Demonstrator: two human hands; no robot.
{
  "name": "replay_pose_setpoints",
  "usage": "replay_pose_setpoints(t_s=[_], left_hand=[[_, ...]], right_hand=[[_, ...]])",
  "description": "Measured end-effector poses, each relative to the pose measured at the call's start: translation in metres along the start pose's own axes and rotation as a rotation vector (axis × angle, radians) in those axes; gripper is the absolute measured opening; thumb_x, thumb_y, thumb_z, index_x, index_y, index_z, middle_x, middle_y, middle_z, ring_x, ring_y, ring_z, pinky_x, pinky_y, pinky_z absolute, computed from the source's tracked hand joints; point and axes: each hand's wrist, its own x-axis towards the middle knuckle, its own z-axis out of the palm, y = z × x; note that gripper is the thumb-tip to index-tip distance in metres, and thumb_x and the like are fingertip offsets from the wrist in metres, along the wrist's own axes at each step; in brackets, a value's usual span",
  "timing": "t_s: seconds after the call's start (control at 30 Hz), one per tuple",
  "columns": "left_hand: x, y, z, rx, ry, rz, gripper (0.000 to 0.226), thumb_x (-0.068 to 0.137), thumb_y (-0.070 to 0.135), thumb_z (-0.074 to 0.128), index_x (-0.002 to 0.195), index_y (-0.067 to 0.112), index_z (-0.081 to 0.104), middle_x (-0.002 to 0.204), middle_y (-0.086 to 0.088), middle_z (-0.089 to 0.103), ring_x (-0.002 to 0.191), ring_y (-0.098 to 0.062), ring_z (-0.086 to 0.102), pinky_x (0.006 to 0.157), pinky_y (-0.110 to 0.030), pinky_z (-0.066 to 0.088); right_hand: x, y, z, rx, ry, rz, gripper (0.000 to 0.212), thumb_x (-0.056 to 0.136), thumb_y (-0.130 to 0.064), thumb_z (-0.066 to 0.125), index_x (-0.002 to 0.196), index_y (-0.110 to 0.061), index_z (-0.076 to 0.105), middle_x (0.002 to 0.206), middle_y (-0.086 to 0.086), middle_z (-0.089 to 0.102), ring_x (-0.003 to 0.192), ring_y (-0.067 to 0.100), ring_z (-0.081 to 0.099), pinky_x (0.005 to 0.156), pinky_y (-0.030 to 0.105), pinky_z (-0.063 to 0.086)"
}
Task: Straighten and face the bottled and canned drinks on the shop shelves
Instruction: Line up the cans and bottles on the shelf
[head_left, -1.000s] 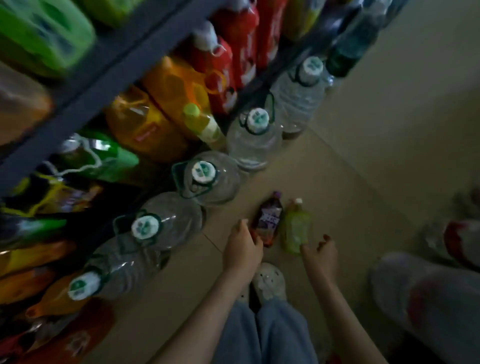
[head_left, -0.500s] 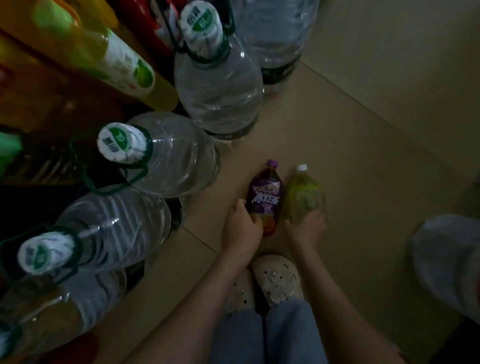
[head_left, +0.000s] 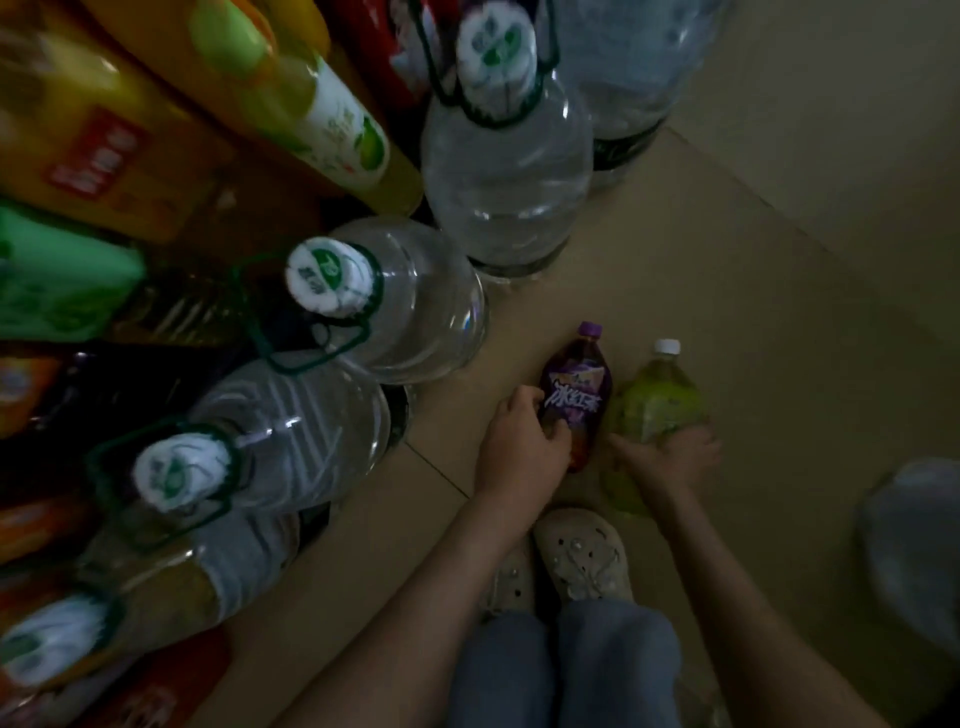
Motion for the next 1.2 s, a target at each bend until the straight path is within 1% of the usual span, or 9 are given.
replay_pose_setpoints(t_s=[0.13,0.27,0.37,0.57,0.67,0.77,0.83,0.97,1.2], left_hand=[[-0.071,0.053,-0.045,-0.163,-0.068,-0.037,0.043,0.085,0.036,0.063,0.121,0.02,0.049,0.11,0.003,0.06,0.101,-0.016,0.059,0.084,-0.03,0.049],[-0.148,0.109,-0.114,-0.439,-0.066,-0.086,0.055,0.075,0.045,0.071,0.119,0.026,0.044,0.11,0.01,0.058,0.1,-0.009,0.057,0.074,-0.018,0.045],[-0.198,0.135,-0.173,-0.607,0.032,-0.051,0.042,0.076,0.031,0.077,0.104,0.034,0.046,0.099,0.015,0.06,0.096,-0.006,0.059,0.07,-0.01,0.042],[-0.283,0.158,-0.267,-0.746,0.257,0.077,0.037,0.063,0.023,0.085,0.087,0.021,0.058,0.083,0.012,0.065,0.068,0.008,0.061,0.063,-0.005,0.042],[-0.319,0.157,-0.302,-0.819,0.372,0.121,0.031,0.07,0.014,0.083,0.092,0.015,0.061,0.082,0.007,0.067,0.075,-0.008,0.064,0.061,-0.008,0.044],[-0.351,0.144,-0.33,-0.897,0.443,0.156,0.046,0.064,0.037,0.081,0.101,0.014,0.066,0.089,0.002,0.072,0.084,-0.013,0.068,0.062,-0.012,0.046],[-0.376,0.138,-0.347,-0.949,0.465,0.191,0.048,0.061,0.041,0.074,0.101,0.015,0.069,0.09,0.001,0.074,0.085,-0.013,0.069,0.063,-0.017,0.049],[-0.425,0.13,-0.371,-1.06,0.459,0.267,0.051,0.058,0.044,0.073,0.101,0.016,0.07,0.095,-0.007,0.073,0.089,-0.024,0.07,0.076,-0.038,0.055],[-0.5,0.116,-0.394,-1.071,0.473,0.352,0.048,0.057,0.042,0.071,0.101,0.024,0.071,0.1,0.002,0.073,0.094,-0.012,0.068,0.07,-0.017,0.051]], right_hand=[[-0.096,-0.043,-0.071,0.1,-0.017,-0.173,0.1,0.046,-0.062,0.076,0.121,-0.003,0.049,0.118,0.018,0.055,0.114,0.036,0.05,0.098,0.043,0.043],[-0.195,-0.108,-0.163,0.094,-0.015,-0.423,0.08,0.068,-0.04,0.074,0.13,-0.005,0.038,0.125,0.014,0.047,0.119,0.033,0.044,0.097,0.046,0.042],[-0.264,-0.154,-0.222,0.113,-0.052,-0.578,0.085,0.061,-0.044,0.075,0.129,-0.007,0.039,0.122,0.012,0.049,0.118,0.032,0.046,0.095,0.045,0.044],[-0.371,-0.209,-0.295,-0.02,-0.083,-0.859,0.103,0.063,-0.036,0.072,0.142,0.006,0.022,0.125,0.022,0.045,0.118,0.041,0.041,0.097,0.045,0.036],[-0.408,-0.225,-0.318,-0.047,-0.167,-1.02,0.109,0.063,-0.045,0.072,0.144,0.004,0.019,0.127,0.017,0.042,0.122,0.036,0.038,0.101,0.043,0.032],[-0.428,-0.236,-0.338,0.02,-0.417,-1.102,0.112,0.057,-0.056,0.079,0.145,-0.014,0.025,0.124,-0.001,0.039,0.121,0.017,0.036,0.106,0.039,0.034],[-0.44,-0.244,-0.349,0.061,-0.671,-1.047,0.103,0.054,-0.065,0.078,0.139,-0.031,0.033,0.128,-0.006,0.047,0.12,0.012,0.047,0.101,0.04,0.044],[-0.481,-0.254,-0.365,0.206,-1.025,-0.982,0.072,0.07,-0.034,0.082,0.131,-0.028,0.044,0.117,0.004,0.065,0.1,0.018,0.067,0.079,0.037,0.057],[-0.553,-0.254,-0.385,0.21,-1.219,-0.95,0.05,0.076,-0.035,0.075,0.12,-0.027,0.053,0.105,-0.002,0.071,0.095,0.017,0.069,0.072,0.028,0.056]])
